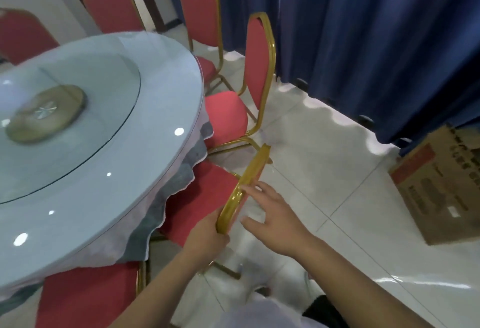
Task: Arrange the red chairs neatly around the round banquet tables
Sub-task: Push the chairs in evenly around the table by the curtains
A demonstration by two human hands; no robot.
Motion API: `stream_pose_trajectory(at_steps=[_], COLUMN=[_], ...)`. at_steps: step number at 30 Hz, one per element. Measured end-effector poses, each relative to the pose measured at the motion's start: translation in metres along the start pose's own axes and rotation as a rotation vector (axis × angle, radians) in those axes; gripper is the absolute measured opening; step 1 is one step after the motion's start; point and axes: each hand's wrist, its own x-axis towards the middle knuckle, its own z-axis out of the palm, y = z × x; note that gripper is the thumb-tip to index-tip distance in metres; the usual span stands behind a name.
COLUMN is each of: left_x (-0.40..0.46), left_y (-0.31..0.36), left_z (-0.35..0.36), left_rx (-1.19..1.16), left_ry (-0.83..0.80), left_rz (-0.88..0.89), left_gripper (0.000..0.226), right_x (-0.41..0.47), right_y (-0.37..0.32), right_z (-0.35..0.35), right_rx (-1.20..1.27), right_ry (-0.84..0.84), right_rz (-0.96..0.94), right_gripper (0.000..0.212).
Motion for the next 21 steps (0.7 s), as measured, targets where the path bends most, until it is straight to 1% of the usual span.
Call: stream_pose_trajectory(at_steps=[3, 7, 10, 13, 15, 17, 19, 21], left_x=[-0.004, -0.012, -0.016, -0.032, -0.055, -0.088, -0.122, -0.157], left_y=[0.009, 0.039, 0.051, 0.044, 0.032, 0.016, -0.008, -0.037], left_z=[0.008, 0.02, 0.022, 0.023, 0.026, 0.029, 0.029, 0.025], left_rx=[-0.051, -0.101, -0.152, -0.232, -0.257, -0.266, -0.317, -0.355], left_ry=[0.066, 0.243, 0.269, 0.256, 0.285, 0.338, 0.391, 0.46], left_rz=[-0.093, -0.237, -0.312, -0.303, -0.287, -0.315, -0.365, -0.396], left_gripper=[0.021, 0.019, 0.033, 0.045, 0.056, 0.071, 0.074, 0.074], right_x=[0.019, 0.024, 0.027, 0.027, 0.019, 0.003, -0.013, -0.03], right_y=[0.006, 0.013, 0.02, 0.015, 0.002, -0.013, -0.028, -0.04], right_z=[-0.012, -0.031, -0.041, -0.036, -0.023, -0.002, 0.024, 0.055], right_rx=[-0.089, -0.178, -0.193, -0.132, -0.101, -0.091, -0.108, -0.151], right_ry=[-0.113, -0.256, -0.305, -0.218, -0.206, -0.253, -0.313, -0.381], right_rz=[-0.082, -0.153, -0.189, -0.259, -0.32, -0.381, -0.407, -0.4], right_gripper=[0.066, 0.069, 0.066, 0.054, 0.048, 0.043, 0.038, 0.039])
